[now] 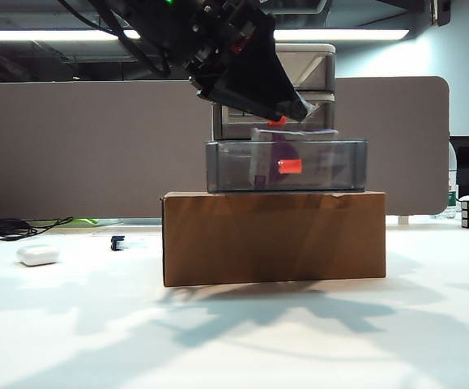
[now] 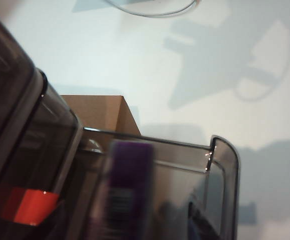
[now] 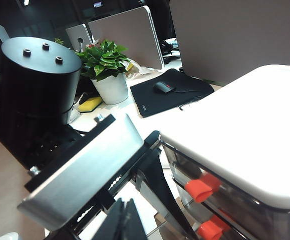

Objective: Open the third layer of the drawer on the table, pick up a pack of napkins on the table and put it in, and finally close the drawer.

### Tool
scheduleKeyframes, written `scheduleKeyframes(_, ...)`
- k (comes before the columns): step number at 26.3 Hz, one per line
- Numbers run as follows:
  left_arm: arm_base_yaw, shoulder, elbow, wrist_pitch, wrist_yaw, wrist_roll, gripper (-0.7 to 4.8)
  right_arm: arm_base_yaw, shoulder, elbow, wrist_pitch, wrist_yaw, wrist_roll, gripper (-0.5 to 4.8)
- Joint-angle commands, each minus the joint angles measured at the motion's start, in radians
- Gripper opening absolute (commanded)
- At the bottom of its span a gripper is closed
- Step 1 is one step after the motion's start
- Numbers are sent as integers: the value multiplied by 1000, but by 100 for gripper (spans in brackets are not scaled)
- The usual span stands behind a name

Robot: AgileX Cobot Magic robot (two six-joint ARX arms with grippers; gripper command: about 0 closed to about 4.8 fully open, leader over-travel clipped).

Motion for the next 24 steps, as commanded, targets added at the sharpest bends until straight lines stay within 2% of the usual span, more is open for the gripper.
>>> scheduleKeyframes(1, 1, -3, 2, -14, -8, -1, 296, 0, -4, 5, 11, -1, 3, -6)
scheduleKeyframes(7, 1, -3, 2, -53, 6, -2, 295, 0, -4, 5, 10, 0, 3, -6)
scheduleKeyframes(10, 1, -3, 2, -96, 88, -20, 283, 0, -4, 5, 11, 0, 3, -6)
scheduleKeyframes(15, 0, -4, 2, -150, 125, -45, 277, 0, -4, 5, 11, 3, 3, -6)
scheduleKeyframes(22, 0, -46, 5, -149, 101, -40, 261, 0, -4, 5, 11, 3, 3, -6)
scheduleKeyframes(24, 0, -76, 6, -164, 109, -82, 234, 0, -4, 5, 11, 9, 3, -6)
